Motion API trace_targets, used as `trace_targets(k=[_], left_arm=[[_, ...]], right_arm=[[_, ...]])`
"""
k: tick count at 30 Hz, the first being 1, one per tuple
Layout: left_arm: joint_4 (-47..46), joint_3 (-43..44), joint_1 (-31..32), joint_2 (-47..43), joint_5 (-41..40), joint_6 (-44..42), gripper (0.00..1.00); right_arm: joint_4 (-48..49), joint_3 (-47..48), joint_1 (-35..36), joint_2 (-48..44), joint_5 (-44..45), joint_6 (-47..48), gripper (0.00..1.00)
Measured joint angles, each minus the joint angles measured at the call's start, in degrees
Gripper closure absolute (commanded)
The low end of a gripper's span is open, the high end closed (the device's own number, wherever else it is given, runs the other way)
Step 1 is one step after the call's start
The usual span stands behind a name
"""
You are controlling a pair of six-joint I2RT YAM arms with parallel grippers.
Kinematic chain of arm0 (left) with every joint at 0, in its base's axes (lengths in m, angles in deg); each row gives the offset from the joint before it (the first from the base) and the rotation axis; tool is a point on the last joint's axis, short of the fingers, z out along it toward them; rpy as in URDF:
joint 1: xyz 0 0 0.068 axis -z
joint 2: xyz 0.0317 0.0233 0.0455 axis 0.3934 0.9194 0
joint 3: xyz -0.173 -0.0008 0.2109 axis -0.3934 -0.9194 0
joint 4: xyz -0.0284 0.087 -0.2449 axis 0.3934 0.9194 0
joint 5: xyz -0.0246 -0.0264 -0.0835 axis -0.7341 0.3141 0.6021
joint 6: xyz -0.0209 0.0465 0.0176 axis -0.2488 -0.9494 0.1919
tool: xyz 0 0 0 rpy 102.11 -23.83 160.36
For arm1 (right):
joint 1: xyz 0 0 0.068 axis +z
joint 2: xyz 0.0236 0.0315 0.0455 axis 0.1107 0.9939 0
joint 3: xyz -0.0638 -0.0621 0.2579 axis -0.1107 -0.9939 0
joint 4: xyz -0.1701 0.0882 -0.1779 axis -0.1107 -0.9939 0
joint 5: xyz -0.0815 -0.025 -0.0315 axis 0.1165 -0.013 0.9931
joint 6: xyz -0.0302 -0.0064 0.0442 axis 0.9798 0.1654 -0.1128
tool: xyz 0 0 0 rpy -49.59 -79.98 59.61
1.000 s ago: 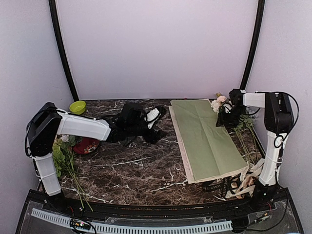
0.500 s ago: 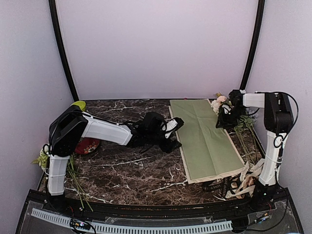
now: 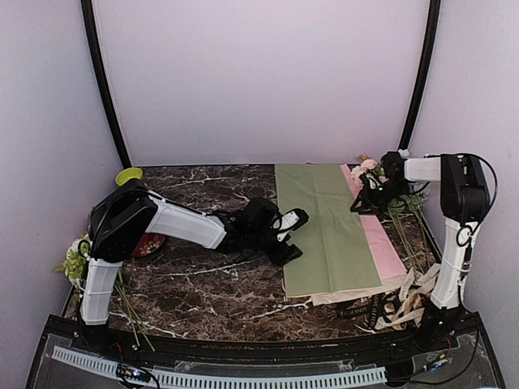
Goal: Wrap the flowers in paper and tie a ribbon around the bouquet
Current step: Pick up the folded wrapping paper from the center of the board, then pass from the right arm to the left
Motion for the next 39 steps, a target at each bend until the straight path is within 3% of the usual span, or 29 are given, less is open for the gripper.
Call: trace_targets(k=[11,13,16,19,24,30,32,39], left_arm=[[-0.2,-0.04,-0.37,0.0,-0.11,0.61,0.32],[-0.22,-0.04,-0.44,0.0,-0.07,0.74,0.32],[-0.24,-0.04,-0.57,0.0,0.0,1.01,0.33],[-0.28,-0.07,-0.72,0.0,0.15,1.07,0.33],[-1.51,-1.75,-0.76,-1.14,0.68,-1.14,0.24],[-3.21,-6.99,-0.83,-12.81,1.81,-6.78,0.12],[-4.83,-9.14,-0.87,-19.1,3.48,-8.5,0.02],[-10.75,-16.06,-0.07,-30.93,7.85,-12.55,0.01]], right_arm=[[10.78,-7.15,0.37,-2.34,-14.36,-7.61,0.74],[11.85,-7.67,0.83,-2.34,-15.74,-8.48,0.78],[13.09,-7.87,1.77,-2.34,-17.31,-9.14,0.98],[13.46,-7.89,2.89,-2.34,-18.62,-9.79,1.0],[13.49,-8.11,4.39,-4.52,-18.69,-12.76,1.0],[16.5,-7.96,7.02,-15.43,-14.29,-21.66,1.0],[18.64,-7.93,8.5,-18.99,-12.24,-25.38,1.0],[26.18,-7.91,16.37,-25.31,-3.5,-37.46,1.0]])
